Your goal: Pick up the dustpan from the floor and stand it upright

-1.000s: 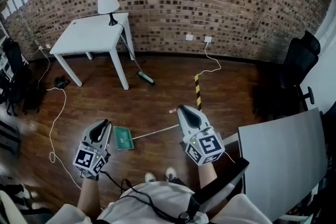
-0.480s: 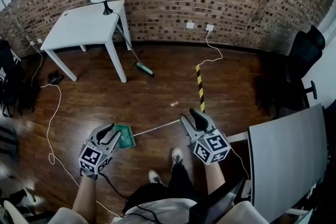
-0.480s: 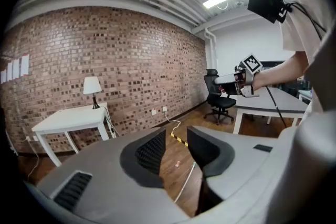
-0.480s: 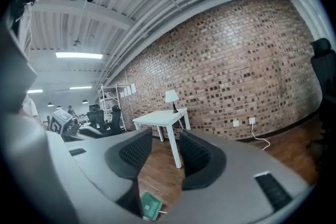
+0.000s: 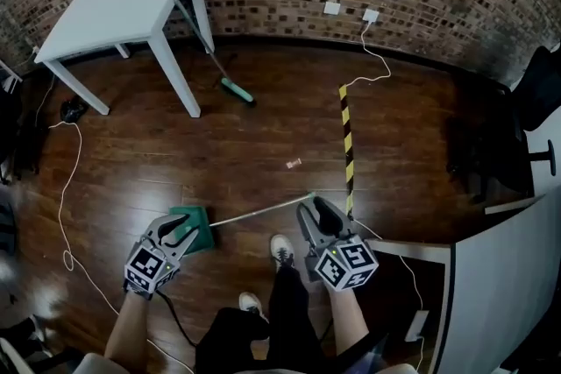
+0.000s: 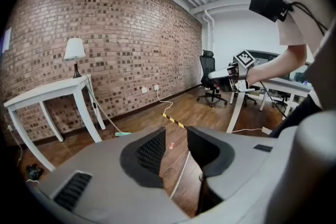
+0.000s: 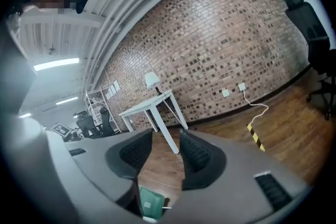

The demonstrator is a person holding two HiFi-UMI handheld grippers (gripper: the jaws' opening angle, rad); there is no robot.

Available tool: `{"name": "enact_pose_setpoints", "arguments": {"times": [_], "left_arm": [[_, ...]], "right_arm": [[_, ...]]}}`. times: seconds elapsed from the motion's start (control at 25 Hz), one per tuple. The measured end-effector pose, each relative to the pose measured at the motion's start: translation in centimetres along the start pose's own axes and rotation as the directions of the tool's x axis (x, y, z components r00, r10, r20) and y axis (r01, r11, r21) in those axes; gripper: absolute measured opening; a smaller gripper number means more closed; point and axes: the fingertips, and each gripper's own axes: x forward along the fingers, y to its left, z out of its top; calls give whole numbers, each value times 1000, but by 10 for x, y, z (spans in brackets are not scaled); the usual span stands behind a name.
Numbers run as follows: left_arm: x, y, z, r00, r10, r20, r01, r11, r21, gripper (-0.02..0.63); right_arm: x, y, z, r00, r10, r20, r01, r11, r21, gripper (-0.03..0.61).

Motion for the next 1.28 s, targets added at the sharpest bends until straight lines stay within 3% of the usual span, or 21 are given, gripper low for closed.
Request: {"name": "enact_pose_setpoints", "arguments": {"times": [0.08, 0.16, 0.24, 0.52, 0.68, 0.76, 0.88, 1.12, 1.28], "left_arm": [[37, 6, -34, 1000, 14, -1, -14, 997, -74, 141], [73, 15, -74, 1000, 30, -7, -31, 987, -160, 141], [107, 20, -120, 999, 34, -38, -41, 982, -185, 141], [211, 13, -288, 981, -8, -192, -17, 992, -125, 141], [261, 5, -365, 963, -9, -268, -21, 994, -110, 141], [283, -6, -405, 944, -12, -329, 6, 1000, -20, 161], [308, -23, -464, 920, 11, -392, 36, 993, 111, 163], [333, -36, -525, 898, -34, -438, 98, 987, 124, 164], [345, -32, -546, 860, -119, -496, 186, 979, 89, 164]], "right_arm": [[13, -32, -47, 999, -5, -41, 5, 1000, 9, 178], [28, -64, -92, 997, -8, -77, 9, 1000, 12, 232], [46, -95, -134, 995, -7, -102, 10, 1000, 22, 250], [115, -182, -273, 991, 23, -134, -12, 996, 84, 267], [142, -229, -355, 984, -51, -173, 55, 998, 19, 311], [149, -249, -397, 981, -72, -178, 81, 996, 42, 322], [155, -265, -455, 976, -37, -216, 62, 992, 107, 324], [176, -281, -529, 960, 42, -278, 34, 964, 265, 324], [191, -294, -555, 958, 41, -283, 77, 916, 393, 325]]}}
